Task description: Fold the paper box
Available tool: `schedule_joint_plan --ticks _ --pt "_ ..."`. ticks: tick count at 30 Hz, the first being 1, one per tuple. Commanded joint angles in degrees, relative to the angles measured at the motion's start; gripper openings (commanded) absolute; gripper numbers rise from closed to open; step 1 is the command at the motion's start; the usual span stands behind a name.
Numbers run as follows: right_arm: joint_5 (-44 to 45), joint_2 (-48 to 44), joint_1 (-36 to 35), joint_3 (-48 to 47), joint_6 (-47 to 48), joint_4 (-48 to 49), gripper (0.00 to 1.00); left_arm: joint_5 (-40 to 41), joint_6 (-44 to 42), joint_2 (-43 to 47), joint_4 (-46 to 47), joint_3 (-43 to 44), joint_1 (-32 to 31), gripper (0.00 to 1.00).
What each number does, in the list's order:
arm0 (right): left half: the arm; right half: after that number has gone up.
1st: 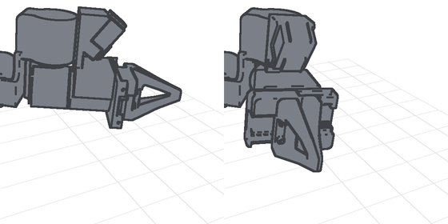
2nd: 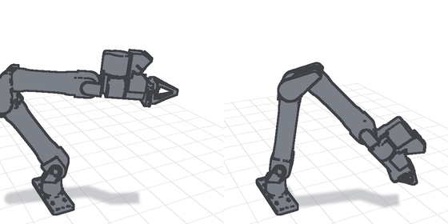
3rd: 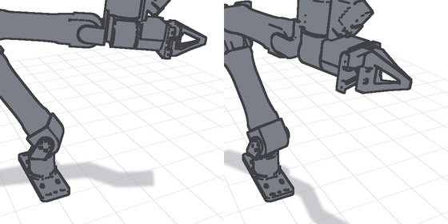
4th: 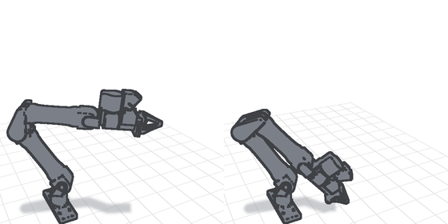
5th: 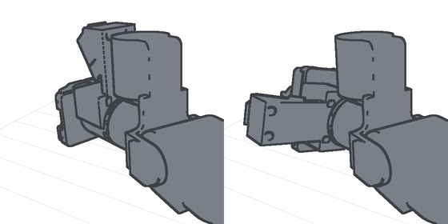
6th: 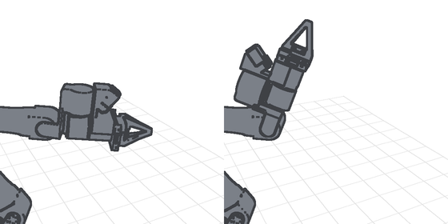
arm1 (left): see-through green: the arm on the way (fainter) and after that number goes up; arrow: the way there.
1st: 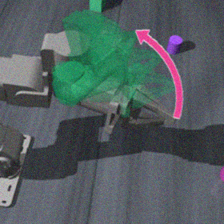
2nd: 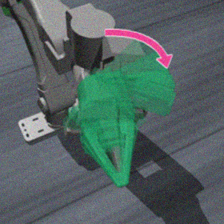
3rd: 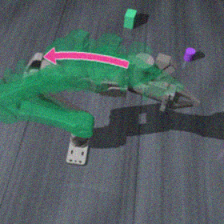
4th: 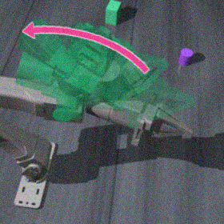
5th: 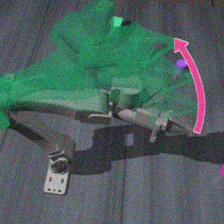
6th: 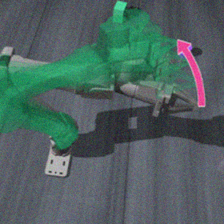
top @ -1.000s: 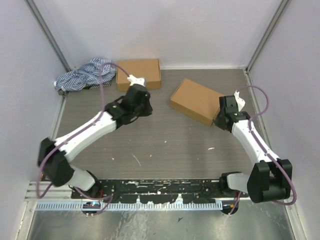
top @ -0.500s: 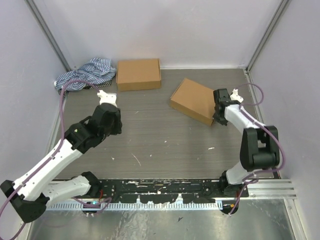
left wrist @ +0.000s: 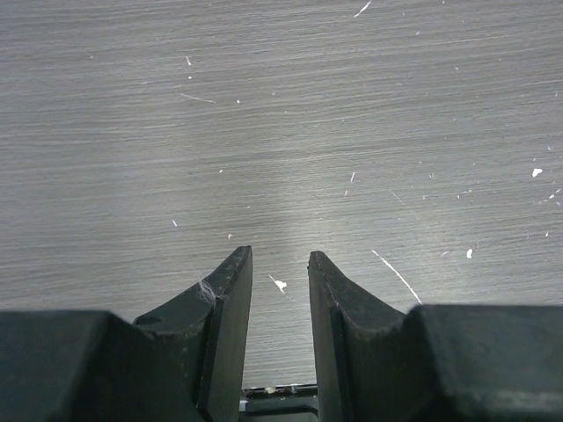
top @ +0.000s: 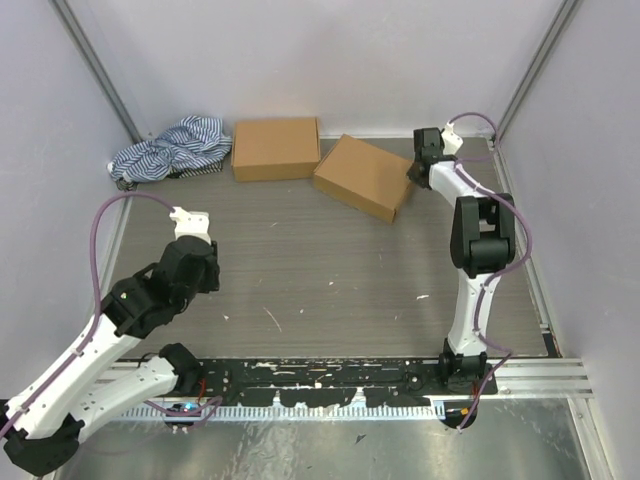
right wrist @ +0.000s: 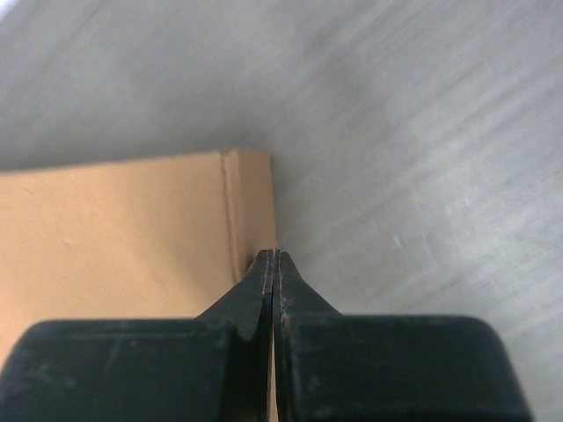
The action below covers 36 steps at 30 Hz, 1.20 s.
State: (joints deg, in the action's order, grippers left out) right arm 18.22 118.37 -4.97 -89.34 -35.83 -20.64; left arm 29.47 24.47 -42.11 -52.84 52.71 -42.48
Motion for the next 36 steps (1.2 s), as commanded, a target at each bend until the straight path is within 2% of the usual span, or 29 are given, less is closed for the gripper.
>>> schedule_joint_plan --ticks 1,4,9,12,15,18,23,29,36 --pt "7.51 0.94 0.06 -8.7 1.91 1.83 0.01 0.95 -0.3 0.93 -0.49 -1.13 0.14 0.39" --pt "4.66 -5.11 -0.14 -5.64 2.5 2.39 0.01 1.64 -0.28 0.93 -0.46 -1.24 0.14 0.4" --pt "-12.36 -20.57 -4.44 10.74 4.77 4.93 0.01 1.73 -0.13 0.32 -0.87 -1.12 0.18 0.4" --pt "-20.51 -25.44 -8.36 19.53 6.34 2.85 0.01 1.21 -0.04 0.14 -0.9 -1.14 0.19 0.4" --pt "-21.23 -28.36 -12.78 25.73 8.24 1.84 0.01 1.16 -0.04 0.1 -0.8 -1.13 0.16 0.4" --pt "-21.42 -28.03 -13.67 29.03 8.0 0.81 0.01 0.69 -0.18 0.05 -0.51 -1.31 0.16 0.4" --pt "-14.75 -22.32 -11.42 27.89 6.64 -1.41 0.01 0.74 -0.12 -0.12 -0.81 -1.12 0.13 0.4" --pt "-11.71 -16.72 -7.73 24.7 4.86 3.14 0.01 1.41 0.14 0.53 -0.92 -1.27 0.18 0.4" --pt "-9.08 -5.47 -6.48 10.34 4.67 1.11 0.01 2.27 0.47 1.06 -1.04 -1.34 0.13 0.41"
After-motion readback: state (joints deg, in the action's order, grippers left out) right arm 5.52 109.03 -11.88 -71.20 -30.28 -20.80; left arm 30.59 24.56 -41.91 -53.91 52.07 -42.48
